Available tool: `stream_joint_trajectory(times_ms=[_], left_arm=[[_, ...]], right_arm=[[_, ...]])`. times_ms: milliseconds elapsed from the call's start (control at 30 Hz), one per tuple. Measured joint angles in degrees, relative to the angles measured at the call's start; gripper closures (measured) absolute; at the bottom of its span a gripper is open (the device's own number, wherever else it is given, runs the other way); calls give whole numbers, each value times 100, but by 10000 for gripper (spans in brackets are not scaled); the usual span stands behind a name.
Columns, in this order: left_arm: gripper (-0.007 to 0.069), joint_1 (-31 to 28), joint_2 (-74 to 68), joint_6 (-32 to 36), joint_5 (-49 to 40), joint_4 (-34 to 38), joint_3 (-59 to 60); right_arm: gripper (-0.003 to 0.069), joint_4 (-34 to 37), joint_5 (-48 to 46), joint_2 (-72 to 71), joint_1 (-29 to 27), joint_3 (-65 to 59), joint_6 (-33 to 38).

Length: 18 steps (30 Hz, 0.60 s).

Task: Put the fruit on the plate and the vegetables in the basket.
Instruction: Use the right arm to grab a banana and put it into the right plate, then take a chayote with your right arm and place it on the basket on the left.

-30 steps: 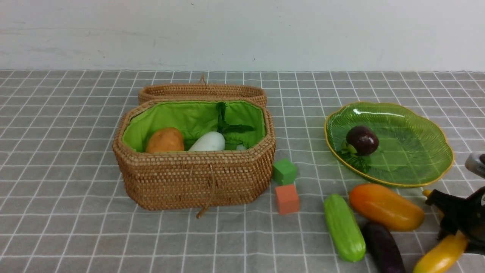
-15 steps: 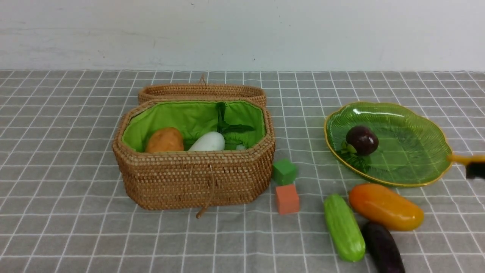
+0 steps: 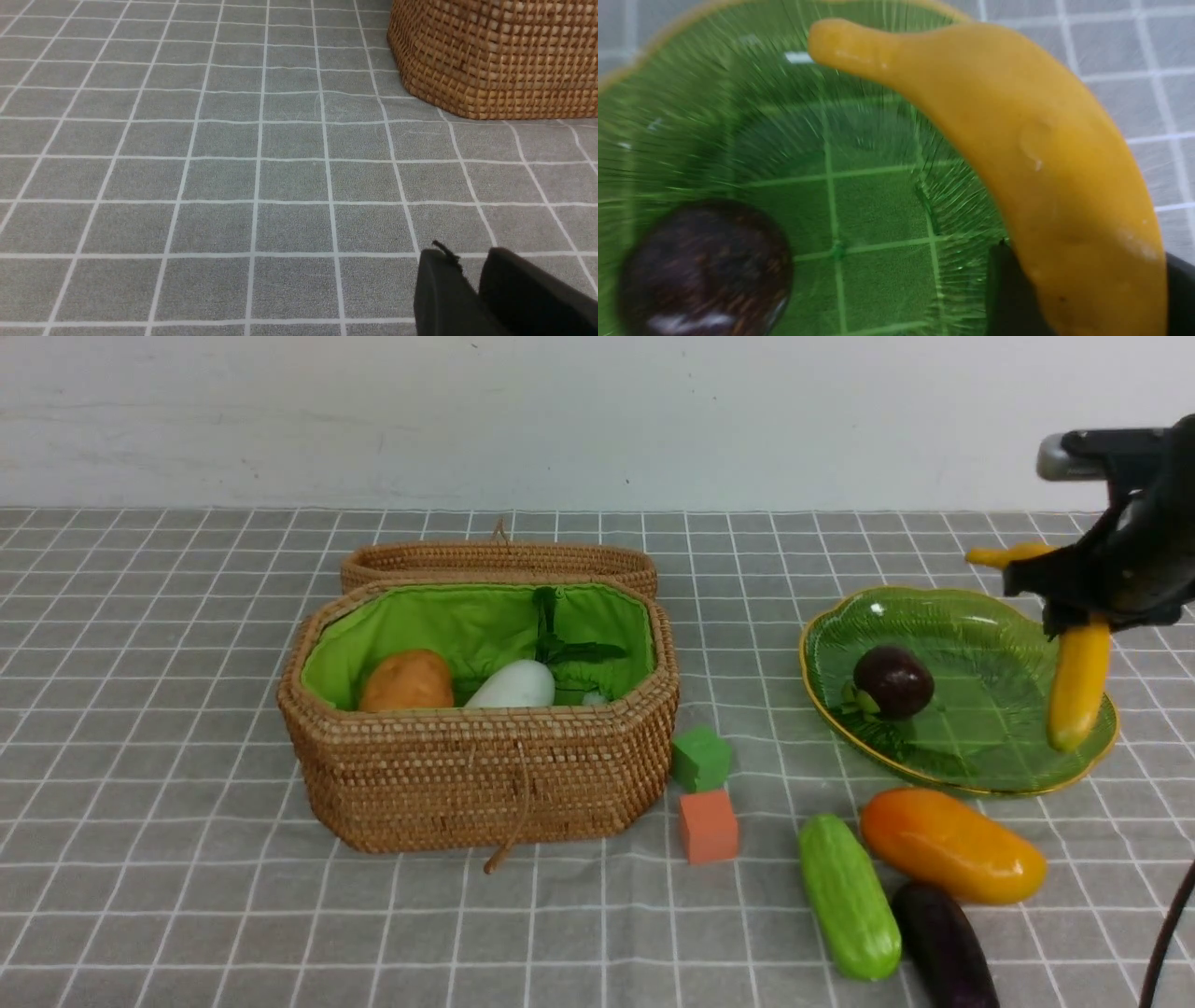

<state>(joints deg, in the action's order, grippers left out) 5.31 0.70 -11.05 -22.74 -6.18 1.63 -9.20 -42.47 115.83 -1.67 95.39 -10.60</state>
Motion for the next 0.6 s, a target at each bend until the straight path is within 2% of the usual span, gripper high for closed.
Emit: stream_joint_trajectory(times_ms=[100, 267, 333, 433, 600], left_arm=[[496, 0, 0, 0, 0, 0, 0], [494, 0, 0, 0, 0, 0, 0], [493, 0, 0, 0, 0, 0, 0], [494, 0, 0, 0, 0, 0, 0], [491, 0, 0, 0, 0, 0, 0]], right_arm=[[277, 16, -215, 391, 0, 290, 0], [85, 82, -417, 531, 0, 383, 0], [51, 88, -601, 457, 0, 388, 0], [43, 231, -942, 247, 0, 381, 0], [80, 1054, -1082, -556, 79, -145, 23]])
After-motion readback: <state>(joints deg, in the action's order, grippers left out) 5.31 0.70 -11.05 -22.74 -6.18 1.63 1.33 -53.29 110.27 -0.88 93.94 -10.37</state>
